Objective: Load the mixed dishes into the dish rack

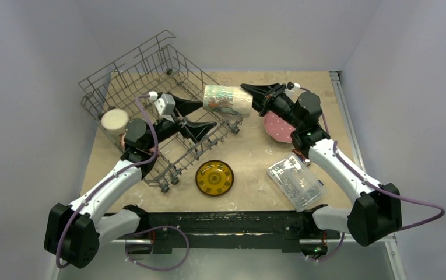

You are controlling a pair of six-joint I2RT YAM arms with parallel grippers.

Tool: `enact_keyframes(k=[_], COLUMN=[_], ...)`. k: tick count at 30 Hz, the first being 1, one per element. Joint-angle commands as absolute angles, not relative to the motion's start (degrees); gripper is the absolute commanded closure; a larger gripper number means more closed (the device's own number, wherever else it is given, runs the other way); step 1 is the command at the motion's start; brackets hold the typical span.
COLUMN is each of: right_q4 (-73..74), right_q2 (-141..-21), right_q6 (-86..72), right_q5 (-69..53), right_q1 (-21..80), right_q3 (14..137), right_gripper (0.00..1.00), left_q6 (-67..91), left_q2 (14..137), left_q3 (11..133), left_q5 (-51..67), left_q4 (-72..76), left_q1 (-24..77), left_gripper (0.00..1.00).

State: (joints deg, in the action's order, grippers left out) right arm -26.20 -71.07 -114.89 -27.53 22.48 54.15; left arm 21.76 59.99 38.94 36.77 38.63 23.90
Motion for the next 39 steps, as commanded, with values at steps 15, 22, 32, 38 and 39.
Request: enact_keyframes(k=[15,22,32,38,39], right_q4=[-43.1,-41.6,-45.4,-45.7,-45.8], right_q2=[-70.6,-70.8,-74.5,-75.6,-75.6], right_q6=[-125.2,-123.8,-124.1,-123.9,-123.9], right_q5=[-28.0,-25.3,-23.6,-23.2,-23.1], right_q1=[26.5,28.6,33.7,35.3,35.4], right_q3=[60.0,62.0,61.6,61.9,62.0], right_gripper=[1.0,1.0,1.0,1.0,1.0], left_q6=[29.9,44.6,42.3,42.7,42.7], left_q2=[61.1,74.9,74.6,73.8,73.7], left_q3=[31.3,36.4,36.5,36.7,36.7], left_q5=[34.2,47.8,47.1,46.8,46.8], left_q4=[64.3,81.6,81.6,81.6,81.6], left_q1=[18.8,19.1,20.0,20.0,20.0], left_gripper=[0.0,0.06,0.15,0.39,0.43])
